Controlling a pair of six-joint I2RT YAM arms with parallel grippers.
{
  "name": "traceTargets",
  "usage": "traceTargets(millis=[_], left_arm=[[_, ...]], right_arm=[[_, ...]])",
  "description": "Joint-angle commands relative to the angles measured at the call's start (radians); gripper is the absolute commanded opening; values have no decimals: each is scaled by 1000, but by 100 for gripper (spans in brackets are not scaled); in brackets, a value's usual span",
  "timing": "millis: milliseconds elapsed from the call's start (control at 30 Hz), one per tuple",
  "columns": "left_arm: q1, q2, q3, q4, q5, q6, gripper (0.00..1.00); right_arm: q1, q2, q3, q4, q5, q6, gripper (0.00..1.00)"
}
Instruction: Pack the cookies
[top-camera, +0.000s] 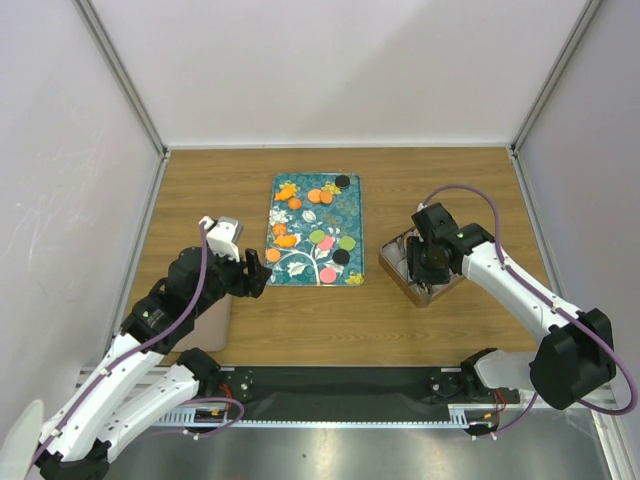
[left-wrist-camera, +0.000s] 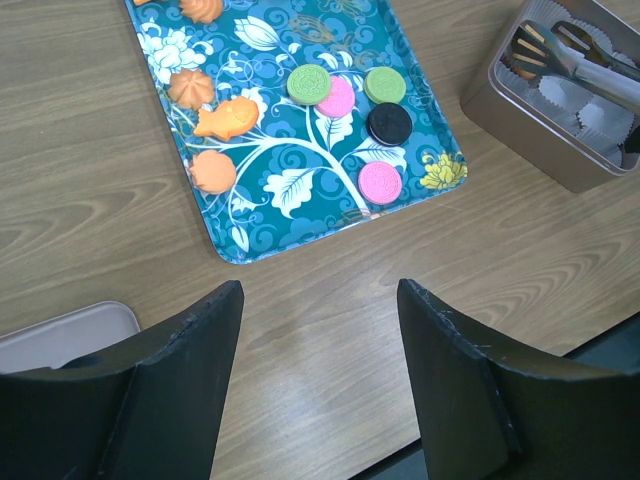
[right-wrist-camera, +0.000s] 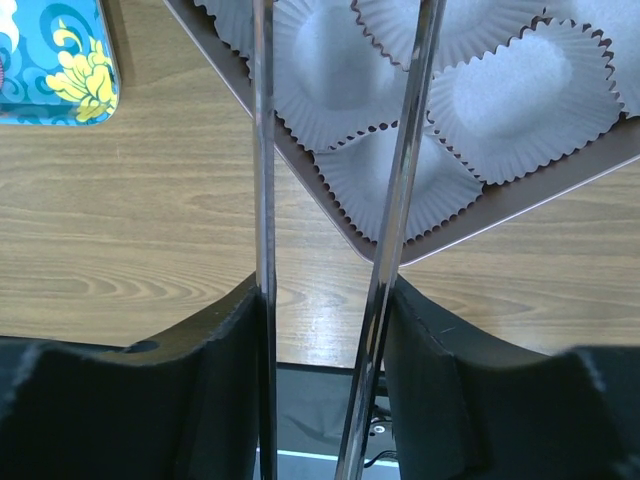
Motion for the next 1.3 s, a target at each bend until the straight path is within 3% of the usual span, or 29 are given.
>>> traceTargets(millis=[0, 233, 400, 633, 900, 1267], left_arm=[[-10, -6, -2, 24, 5, 11, 69], [-12, -9, -4, 23, 5, 11, 69], [-12, -9, -4, 24, 5, 11, 69], [-13, -7, -2, 23, 0, 9, 69], [-16, -9, -4, 18, -15, 6, 69], [-18, -13, -2, 13, -31, 1, 69]], right_arm=[[-5, -13, 24, 23, -1, -9, 51], [-7, -22, 35, 11, -3, -12, 52], [-8, -73, 72, -48, 20, -6, 45], [4, -123, 230, -118, -10, -14, 44], [218, 158, 417, -29, -24, -35, 46], [358, 603, 734, -65, 34, -135, 55]])
